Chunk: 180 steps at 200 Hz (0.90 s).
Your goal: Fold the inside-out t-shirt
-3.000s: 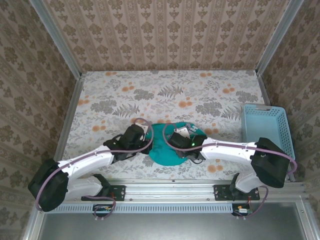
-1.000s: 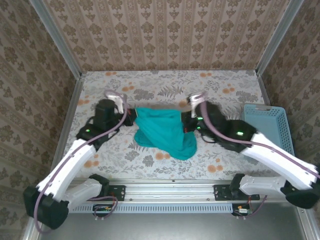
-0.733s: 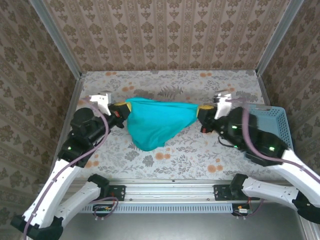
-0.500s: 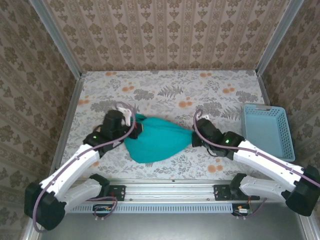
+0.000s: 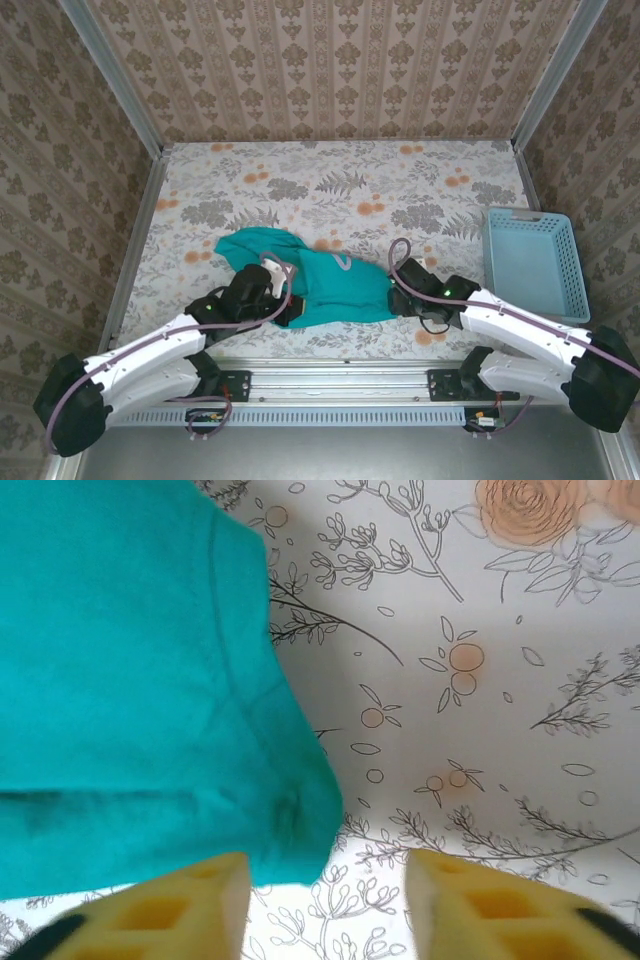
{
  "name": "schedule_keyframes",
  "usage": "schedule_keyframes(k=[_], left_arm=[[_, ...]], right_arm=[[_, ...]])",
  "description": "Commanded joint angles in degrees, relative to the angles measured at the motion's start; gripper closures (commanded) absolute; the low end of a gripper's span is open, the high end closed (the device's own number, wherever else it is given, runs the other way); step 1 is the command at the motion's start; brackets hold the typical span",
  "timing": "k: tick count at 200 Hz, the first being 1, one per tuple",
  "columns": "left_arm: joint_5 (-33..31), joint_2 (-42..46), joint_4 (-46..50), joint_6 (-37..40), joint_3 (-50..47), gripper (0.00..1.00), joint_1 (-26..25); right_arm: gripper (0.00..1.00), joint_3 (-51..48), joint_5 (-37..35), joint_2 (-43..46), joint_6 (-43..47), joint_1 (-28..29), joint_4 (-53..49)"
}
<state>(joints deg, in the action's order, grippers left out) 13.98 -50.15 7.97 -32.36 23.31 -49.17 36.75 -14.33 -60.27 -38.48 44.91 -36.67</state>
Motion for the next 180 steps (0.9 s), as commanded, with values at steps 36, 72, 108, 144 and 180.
schedule_keyframes(k=[36,72,108,144,180], left_arm=[[-0.1,3.1,-6.3,-0.5,-0.7,1.00,-1.4],[0.7,5.1,-6.6,-0.3,-0.9,1.00,-1.5],[0.4,6.0,-4.5,0.5,-0.8,1.00,-1.6],[1.1,5.5,-5.6,0.5,-1.3,1.00,-1.7],[2.0,5.7,-5.4,1.0,-1.3,1.00,-1.7]], right_arm=[[0.31,9.2,-2.9,-3.5,9.0,9.1,7.8],[0.32,10.7,1.1,-14.6,13.0,11.9,20.0],[0.35,11.7,3.1,-19.1,15.5,12.5,24.4],[0.36,12.1,1.3,-23.6,15.8,12.6,24.8],[0.47,13.2,-2.0,-26.3,16.5,12.4,25.3]])
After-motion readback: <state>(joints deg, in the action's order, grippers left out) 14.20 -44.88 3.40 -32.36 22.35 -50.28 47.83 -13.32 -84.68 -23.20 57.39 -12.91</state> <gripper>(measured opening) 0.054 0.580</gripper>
